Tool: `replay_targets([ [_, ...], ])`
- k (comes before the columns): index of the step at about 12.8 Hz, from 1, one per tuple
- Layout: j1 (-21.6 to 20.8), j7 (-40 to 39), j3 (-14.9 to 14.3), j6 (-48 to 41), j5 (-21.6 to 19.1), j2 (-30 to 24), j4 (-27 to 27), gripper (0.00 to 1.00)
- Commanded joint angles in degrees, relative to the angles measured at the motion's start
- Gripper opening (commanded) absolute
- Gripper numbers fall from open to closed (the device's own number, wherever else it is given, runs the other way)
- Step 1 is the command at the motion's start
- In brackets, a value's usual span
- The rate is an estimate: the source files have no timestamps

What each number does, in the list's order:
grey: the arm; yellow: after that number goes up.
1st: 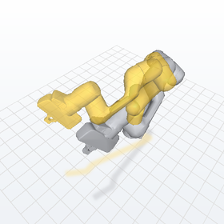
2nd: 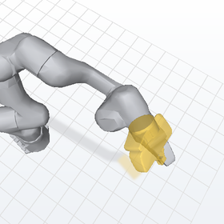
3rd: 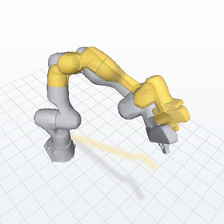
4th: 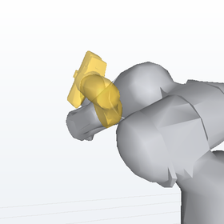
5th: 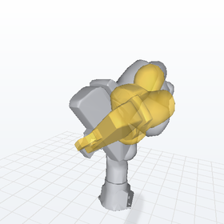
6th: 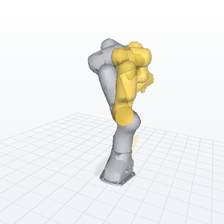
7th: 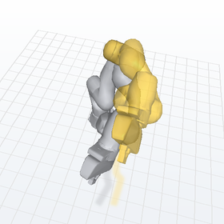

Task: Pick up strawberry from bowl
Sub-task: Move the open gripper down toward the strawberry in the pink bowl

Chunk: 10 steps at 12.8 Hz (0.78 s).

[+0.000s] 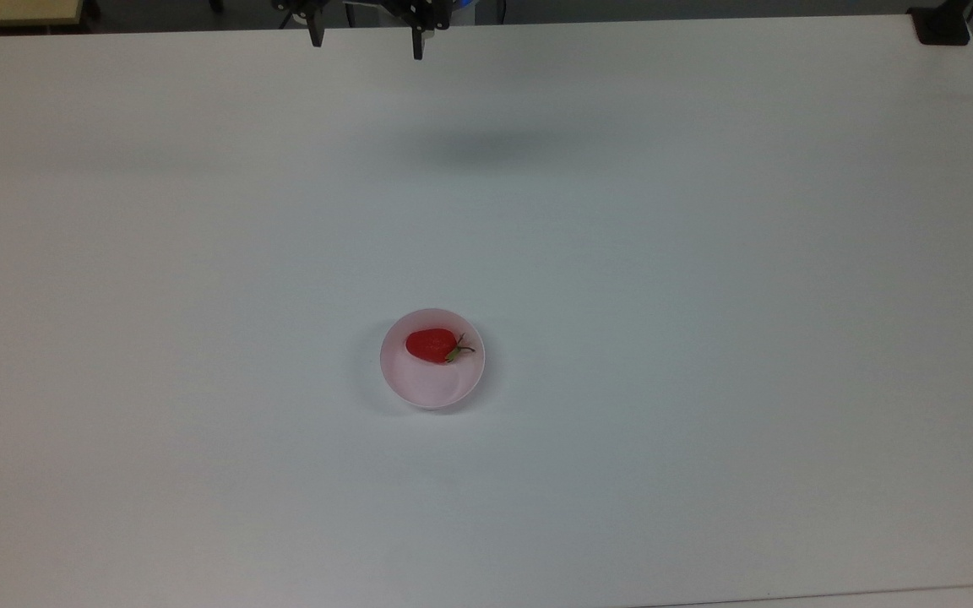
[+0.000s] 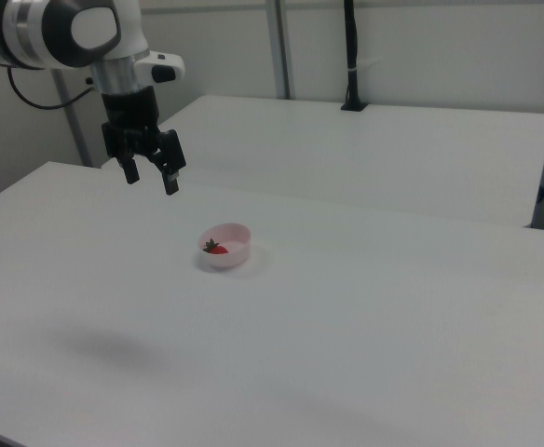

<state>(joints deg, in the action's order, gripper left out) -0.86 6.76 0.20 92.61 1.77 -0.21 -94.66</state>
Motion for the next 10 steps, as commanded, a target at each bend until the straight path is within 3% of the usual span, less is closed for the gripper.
replay_targets([
  [1,0.1,-2.1,-0.4,-0.3,0.3,-0.8,-0.8,1.00],
  [10,-0.2,-1.8,-0.3,1.7,-0.1,0.6,-0.7,1.00],
])
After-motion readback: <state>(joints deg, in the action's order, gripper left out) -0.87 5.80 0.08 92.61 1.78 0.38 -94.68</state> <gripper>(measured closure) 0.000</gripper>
